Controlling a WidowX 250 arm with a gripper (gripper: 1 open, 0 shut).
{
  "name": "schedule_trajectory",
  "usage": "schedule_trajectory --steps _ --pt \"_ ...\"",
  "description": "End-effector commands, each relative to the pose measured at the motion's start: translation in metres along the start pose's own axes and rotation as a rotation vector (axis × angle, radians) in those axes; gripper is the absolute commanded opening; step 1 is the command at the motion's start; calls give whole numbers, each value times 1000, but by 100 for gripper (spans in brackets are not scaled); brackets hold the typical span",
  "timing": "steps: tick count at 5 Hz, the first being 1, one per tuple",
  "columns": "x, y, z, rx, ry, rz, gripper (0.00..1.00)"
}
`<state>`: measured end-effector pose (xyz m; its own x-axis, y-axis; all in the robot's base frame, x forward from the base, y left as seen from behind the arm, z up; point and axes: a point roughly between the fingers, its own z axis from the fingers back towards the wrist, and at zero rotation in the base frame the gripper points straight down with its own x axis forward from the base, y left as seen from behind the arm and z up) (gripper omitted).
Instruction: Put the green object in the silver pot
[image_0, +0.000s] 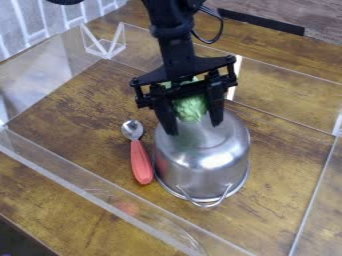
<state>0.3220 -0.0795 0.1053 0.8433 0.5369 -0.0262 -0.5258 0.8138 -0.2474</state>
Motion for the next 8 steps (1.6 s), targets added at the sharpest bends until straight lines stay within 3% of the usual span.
schedule_trajectory --steps 1,5,7,8 --pt "-2 -8 18 -50 -52 -16 0" --pt "0 -8 10 -62 -54 -13 0" --pt "-14 -14 -14 -39 -34 -65 0" --pt "-19 -14 -26 -26 -35 -76 100"
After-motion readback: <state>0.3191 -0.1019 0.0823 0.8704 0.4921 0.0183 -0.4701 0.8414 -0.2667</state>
